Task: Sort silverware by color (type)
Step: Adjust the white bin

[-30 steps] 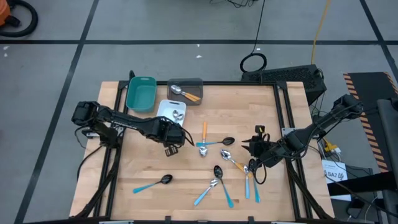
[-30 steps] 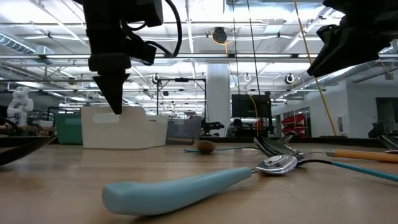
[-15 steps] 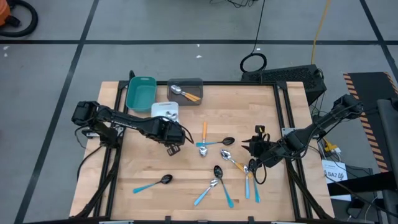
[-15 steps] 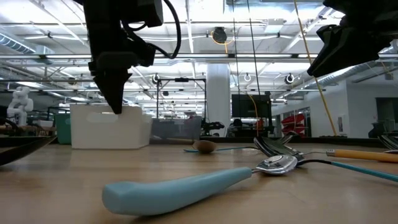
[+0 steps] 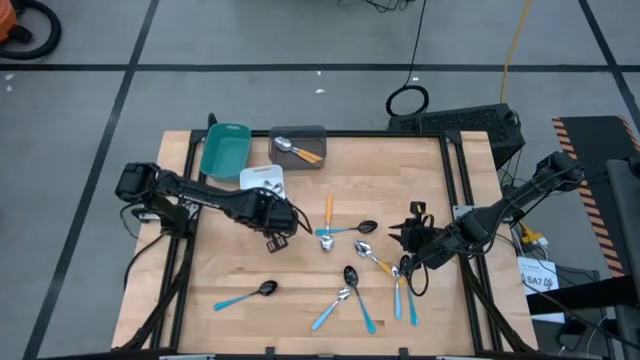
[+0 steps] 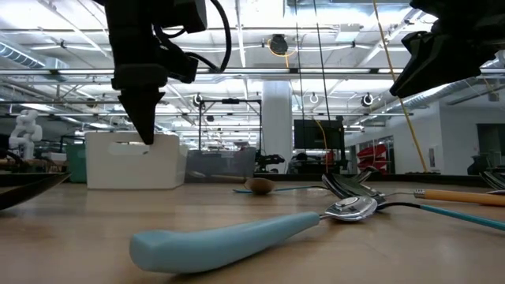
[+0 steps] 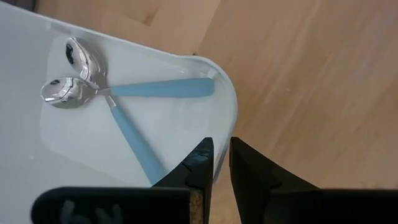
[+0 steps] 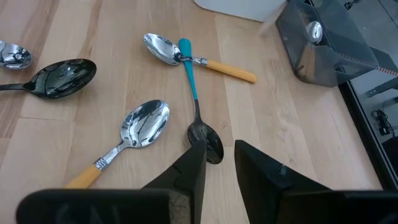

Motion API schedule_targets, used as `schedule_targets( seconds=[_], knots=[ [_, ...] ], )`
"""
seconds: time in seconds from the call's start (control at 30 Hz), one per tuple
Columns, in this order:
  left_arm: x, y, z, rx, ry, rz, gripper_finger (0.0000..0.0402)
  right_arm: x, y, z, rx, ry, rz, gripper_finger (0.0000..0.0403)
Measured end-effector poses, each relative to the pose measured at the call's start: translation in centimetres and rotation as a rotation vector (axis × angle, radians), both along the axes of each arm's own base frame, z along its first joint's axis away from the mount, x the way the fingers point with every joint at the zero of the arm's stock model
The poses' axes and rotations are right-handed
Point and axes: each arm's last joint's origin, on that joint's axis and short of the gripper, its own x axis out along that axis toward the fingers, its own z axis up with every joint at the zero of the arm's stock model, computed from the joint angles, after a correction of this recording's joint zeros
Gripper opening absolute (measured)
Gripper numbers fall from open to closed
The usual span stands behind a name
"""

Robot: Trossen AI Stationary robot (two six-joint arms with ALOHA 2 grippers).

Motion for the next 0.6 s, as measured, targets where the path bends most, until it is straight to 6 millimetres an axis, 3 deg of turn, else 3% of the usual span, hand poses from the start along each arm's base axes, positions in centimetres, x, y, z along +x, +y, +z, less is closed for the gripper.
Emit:
schedule_targets(
  seconds=[0.6],
  knots=[
    [-0.1, -1.5, 0.0, 0.03, 0.039, -0.252, 0.0051, 0.0, 0.0, 0.0, 0.0, 0.0, 0.0, 0.0082]
  ],
)
